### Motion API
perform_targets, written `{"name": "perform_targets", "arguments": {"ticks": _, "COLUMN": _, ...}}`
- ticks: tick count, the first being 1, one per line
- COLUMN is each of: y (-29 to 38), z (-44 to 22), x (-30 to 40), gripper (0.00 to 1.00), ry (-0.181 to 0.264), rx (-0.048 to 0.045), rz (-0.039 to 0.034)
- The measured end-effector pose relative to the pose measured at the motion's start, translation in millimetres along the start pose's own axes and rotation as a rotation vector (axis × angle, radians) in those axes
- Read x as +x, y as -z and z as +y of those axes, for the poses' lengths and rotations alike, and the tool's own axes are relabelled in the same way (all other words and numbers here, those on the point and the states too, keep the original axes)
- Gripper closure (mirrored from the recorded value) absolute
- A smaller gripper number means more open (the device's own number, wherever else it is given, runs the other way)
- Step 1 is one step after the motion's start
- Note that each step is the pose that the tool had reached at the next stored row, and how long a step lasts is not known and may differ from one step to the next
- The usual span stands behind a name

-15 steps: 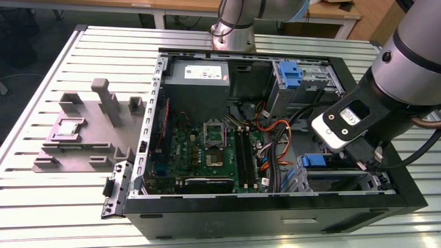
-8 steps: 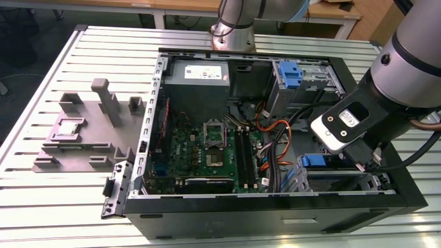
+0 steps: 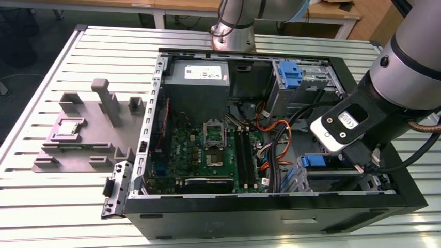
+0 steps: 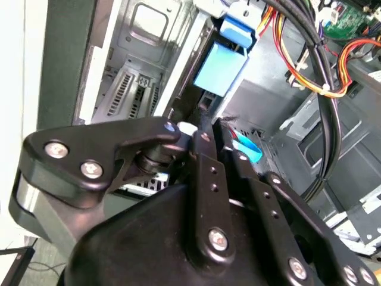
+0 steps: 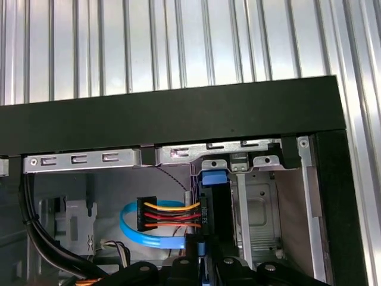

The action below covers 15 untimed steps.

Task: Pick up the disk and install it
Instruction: 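Insert the second disk wire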

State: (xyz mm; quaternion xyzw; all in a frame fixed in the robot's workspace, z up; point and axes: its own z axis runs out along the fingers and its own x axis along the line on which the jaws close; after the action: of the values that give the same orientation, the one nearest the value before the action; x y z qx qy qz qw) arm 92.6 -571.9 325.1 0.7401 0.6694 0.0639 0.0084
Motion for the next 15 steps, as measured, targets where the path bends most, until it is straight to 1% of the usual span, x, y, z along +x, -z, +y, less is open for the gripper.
{"name": "perform_targets", "arguments": {"ticks": 1, "y": 0.0, "z": 0.0, "x": 0.0, "gripper": 0.83, "ry": 0.0, "rx": 0.0001, "rz": -0.0001}}
{"name": "perform_targets", "arguments": {"ticks": 2, "y": 0.4, "z": 0.0, "x": -0.1, "gripper": 0.77, "ry": 0.0, "rx": 0.0001, "rz": -0.001}}
{"name": "perform_targets", "arguments": {"ticks": 6, "y": 1.8, "z": 0.1, "x": 0.0, "gripper": 0.77, "ry": 0.0, "rx": 0.0002, "rz": -0.002}}
{"name": "perform_targets", "arguments": {"ticks": 9, "y": 6.6, "z": 0.5, "x": 0.4, "gripper": 0.77, "ry": 0.0, "rx": 0.0008, "rz": -0.0019}}
{"name": "perform_targets", "arguments": {"ticks": 15, "y": 13.7, "z": 1.3, "x": 1.1, "gripper": 0.77, "ry": -0.001, "rx": 0.0029, "rz": -0.0005}}
